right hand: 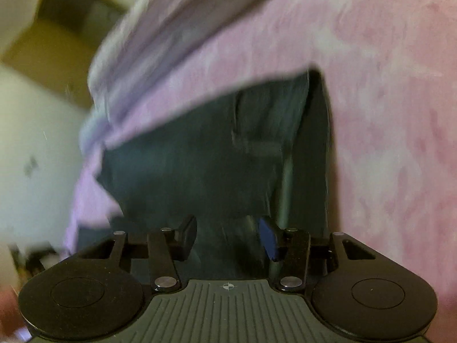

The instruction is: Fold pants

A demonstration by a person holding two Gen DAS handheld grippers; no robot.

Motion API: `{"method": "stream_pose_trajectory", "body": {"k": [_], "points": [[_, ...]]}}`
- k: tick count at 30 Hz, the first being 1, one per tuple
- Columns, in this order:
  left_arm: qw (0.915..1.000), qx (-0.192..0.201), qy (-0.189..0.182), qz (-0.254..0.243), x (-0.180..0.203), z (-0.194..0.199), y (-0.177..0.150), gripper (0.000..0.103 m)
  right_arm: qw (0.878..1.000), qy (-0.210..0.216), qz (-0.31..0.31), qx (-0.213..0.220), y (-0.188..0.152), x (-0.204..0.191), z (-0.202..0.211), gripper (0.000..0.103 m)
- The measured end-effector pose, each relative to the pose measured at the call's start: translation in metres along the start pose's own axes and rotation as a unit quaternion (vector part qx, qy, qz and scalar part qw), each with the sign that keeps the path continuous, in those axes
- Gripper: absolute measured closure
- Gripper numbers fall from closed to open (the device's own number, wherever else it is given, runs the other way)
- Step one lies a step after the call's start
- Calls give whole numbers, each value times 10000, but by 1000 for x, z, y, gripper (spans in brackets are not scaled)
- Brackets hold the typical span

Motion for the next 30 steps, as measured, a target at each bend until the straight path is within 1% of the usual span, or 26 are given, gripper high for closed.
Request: {"method": "stream_pose_trajectory", "body": {"k": [1, 3, 5, 8, 9, 10, 12, 13, 14, 15, 16, 17, 18, 19, 20, 21, 22, 23, 24, 25, 26, 28, 30], "points": [[10000, -14, -1, -10, 0, 1, -2, 65, 9998, -107, 156, -32, -2, 1, -5, 58], [10000, -27, -15, -66, -2, 3, -4, 65, 9996, -46, 272, 92, 1, 3, -13, 58], [9999, -34, -23, -112, -3, 6, -7, 65, 9991, -73, 376, 180, 8, 3, -23, 57], [9999, -46, -1, -96, -10, 10, -11, 65, 9968, -96, 747, 260, 12, 0, -37, 58], [10000, -61, -2, -64, -13, 11, -14, 65, 9959, -123, 849, 279, 10, -1, -38, 60], [10000, -68, 3, -41, -16, 12, -15, 65, 9956, -124, 898, 242, 9, -3, -37, 83], [10000, -68, 9, -19, -21, 16, -19, 65, 9974, -61, 677, 220, 6, -5, -32, 85], [10000, -69, 20, 1, -23, 17, -19, 65, 9980, -68, 553, 287, 7, -6, -27, 86], [10000, -67, 20, 16, -25, 18, -20, 65, 9973, -157, 594, 396, 12, -12, -20, 87], [10000, -58, 24, 26, -27, 18, -19, 65, 9954, -367, 731, 494, 17, -16, -15, 95], [10000, -38, 35, 30, -29, 18, -19, 65, 9928, -723, 771, 557, 21, -16, -11, 103], [10000, -25, 45, 30, -30, 18, -19, 65, 9920, -929, 712, 467, 20, -10, -15, 103], [10000, -37, 64, 34, -31, 16, -20, 65, 9920, -1043, 679, 196, 15, -5, -26, 103], [9999, -64, 90, 37, -32, 15, -20, 65, 9932, -1013, 569, -54, 9, -2, -37, 103], [9999, -82, 114, 30, -33, 15, -21, 65, 9929, -1061, 541, 61, 9, -4, -36, 103], [9999, -83, 99, 5, -34, 16, -21, 65, 9929, -1094, 467, 45, 11, -6, -32, 101], [9999, -67, 71, -41, -35, 18, -21, 65, 9930, -1153, 226, 70, 10, -5, -26, 92], [9999, -43, 84, -88, -36, 20, -21, 65, 9933, -1135, -123, 164, 5, -2, -15, 74], [9999, -33, 118, -93, -39, 22, -20, 65, 9932, -1031, -452, 304, -2, -1, -3, 62], [9999, -44, 119, -53, -42, 23, -19, 65, 9909, -987, -776, 492, -11, -2, 11, 58], [9999, -58, 115, 7, -46, 24, -18, 65, 9866, -1037, -1108, 595, -24, -2, 27, 51], [9998, -59, 164, 83, -54, 26, -16, 65, 9772, -1169, -1646, 658, -52, -7, 56, 47], [9996, -91, 200, 150, -60, 27, -15, 64, 9632, -1254, -2265, 720, -89, -13, 81, 45]]}}
Point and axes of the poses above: each gripper's, at about its wrist camera, not at the fingertips, and z roughly against the way its jaws point, x to its right, y to its top, the point moved 4 cm from there along -z, roughly the way its jaws point, and after that the axes turned 13 degrees about z, right-handed, at the moved point
